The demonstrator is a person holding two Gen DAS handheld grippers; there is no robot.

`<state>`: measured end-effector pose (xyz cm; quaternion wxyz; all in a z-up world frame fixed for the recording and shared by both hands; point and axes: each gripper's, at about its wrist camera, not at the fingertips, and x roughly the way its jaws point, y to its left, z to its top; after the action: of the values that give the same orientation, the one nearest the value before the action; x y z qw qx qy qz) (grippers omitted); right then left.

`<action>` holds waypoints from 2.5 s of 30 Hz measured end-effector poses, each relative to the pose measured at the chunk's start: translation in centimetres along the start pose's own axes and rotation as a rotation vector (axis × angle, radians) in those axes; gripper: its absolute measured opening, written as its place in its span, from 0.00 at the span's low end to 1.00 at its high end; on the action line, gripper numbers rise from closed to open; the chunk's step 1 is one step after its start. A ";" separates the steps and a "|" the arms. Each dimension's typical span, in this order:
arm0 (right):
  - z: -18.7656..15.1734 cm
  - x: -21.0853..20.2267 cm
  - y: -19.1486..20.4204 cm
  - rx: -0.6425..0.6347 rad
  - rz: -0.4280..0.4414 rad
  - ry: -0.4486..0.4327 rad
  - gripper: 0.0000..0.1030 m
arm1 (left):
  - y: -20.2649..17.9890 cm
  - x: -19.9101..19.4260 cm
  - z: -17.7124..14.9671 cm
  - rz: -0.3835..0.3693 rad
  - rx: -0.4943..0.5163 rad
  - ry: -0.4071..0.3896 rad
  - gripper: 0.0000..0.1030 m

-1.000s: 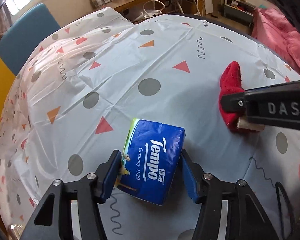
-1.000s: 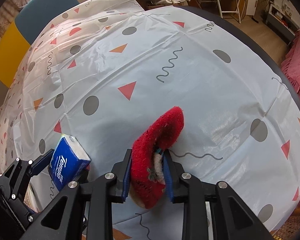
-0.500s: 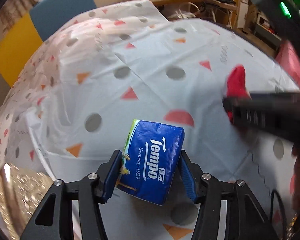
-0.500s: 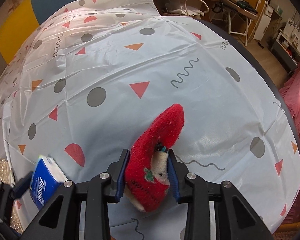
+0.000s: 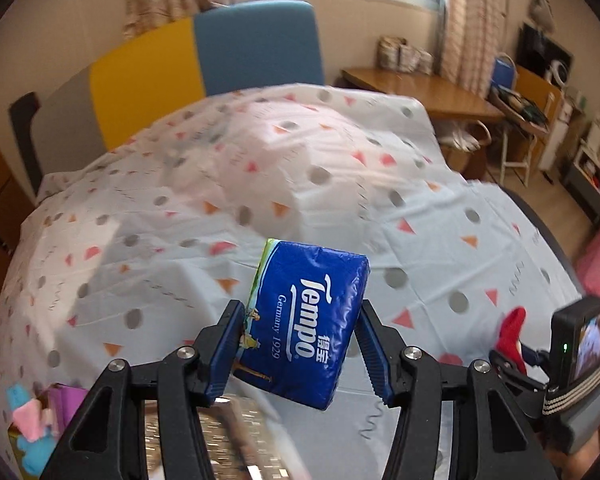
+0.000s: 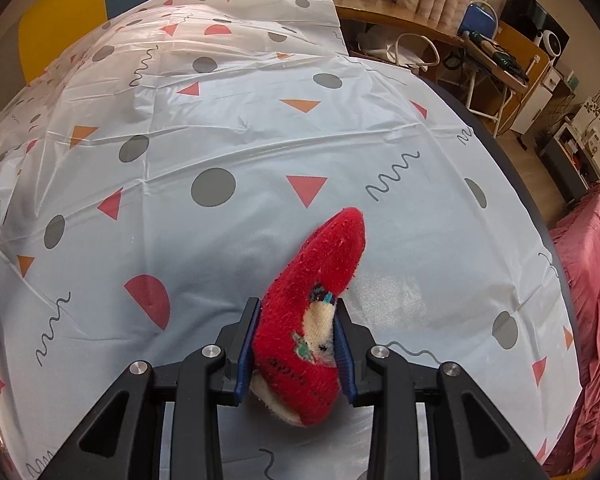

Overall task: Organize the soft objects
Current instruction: 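Carry the Tempo pack into the gold tray and open the left gripper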

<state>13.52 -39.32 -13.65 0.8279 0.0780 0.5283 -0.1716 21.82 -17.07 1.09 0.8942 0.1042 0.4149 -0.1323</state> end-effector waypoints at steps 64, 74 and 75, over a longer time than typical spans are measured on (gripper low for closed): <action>-2.4 -0.3 4.6 -0.269 -0.238 -0.148 0.27 | 31.7 -18.5 -33.4 0.487 -0.600 -0.067 0.56; -2.3 -0.4 4.9 -0.278 -0.251 -0.143 0.27 | 36.1 -16.0 -33.8 0.306 -0.814 -0.001 0.56; -2.4 -0.4 4.9 -0.279 -0.252 -0.143 0.27 | 36.3 -15.8 -33.5 0.303 -0.821 -0.002 0.56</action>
<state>13.18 -33.95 -14.57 0.8379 -0.1166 0.4926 -0.2041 -0.23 29.49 -5.22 0.8712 -0.2002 0.4122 0.1759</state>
